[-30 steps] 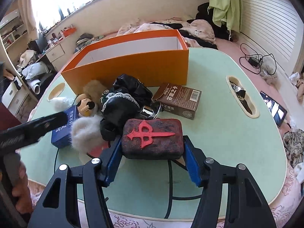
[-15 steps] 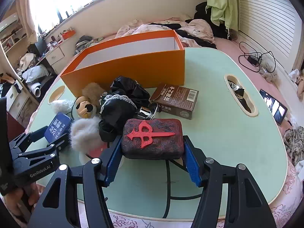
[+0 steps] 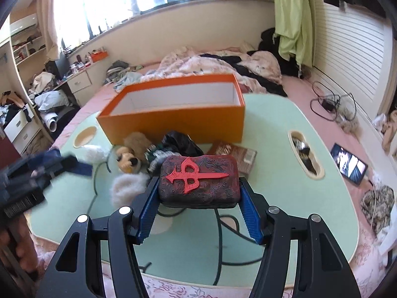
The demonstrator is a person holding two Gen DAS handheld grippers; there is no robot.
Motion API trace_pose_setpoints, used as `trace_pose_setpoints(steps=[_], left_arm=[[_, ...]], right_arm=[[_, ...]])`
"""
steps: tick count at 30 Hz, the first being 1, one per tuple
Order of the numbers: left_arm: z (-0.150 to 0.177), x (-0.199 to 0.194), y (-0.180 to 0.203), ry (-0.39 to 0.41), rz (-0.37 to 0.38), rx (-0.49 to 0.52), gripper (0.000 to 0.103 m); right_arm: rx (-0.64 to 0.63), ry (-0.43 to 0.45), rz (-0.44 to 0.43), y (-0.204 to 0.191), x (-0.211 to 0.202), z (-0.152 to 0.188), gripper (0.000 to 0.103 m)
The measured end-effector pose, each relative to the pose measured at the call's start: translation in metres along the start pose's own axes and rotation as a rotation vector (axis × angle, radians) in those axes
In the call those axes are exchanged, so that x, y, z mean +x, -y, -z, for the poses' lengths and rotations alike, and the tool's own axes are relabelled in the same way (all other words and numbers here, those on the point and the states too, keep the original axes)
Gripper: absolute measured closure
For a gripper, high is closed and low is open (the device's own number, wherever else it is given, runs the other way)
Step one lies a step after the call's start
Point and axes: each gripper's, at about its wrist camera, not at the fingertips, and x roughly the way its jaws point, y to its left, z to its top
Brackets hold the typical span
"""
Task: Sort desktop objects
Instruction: 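Carry the tin and pouch into the orange box and open both grippers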
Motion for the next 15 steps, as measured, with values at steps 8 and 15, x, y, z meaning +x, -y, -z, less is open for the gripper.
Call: trace_pose_setpoints(steps=[8, 15], left_arm=[[-0.088, 0.055, 0.003, 0.023, 0.078, -0.037, 0.037], [-0.071, 0.168, 0.006, -0.2, 0.054, -0.097, 0.037]], right_arm=[[-0.026, 0.063, -0.045, -0.004, 0.016, -0.089, 0.042], [-0.085, -0.085, 0.045, -0.01, 0.109, -0.119, 0.042]])
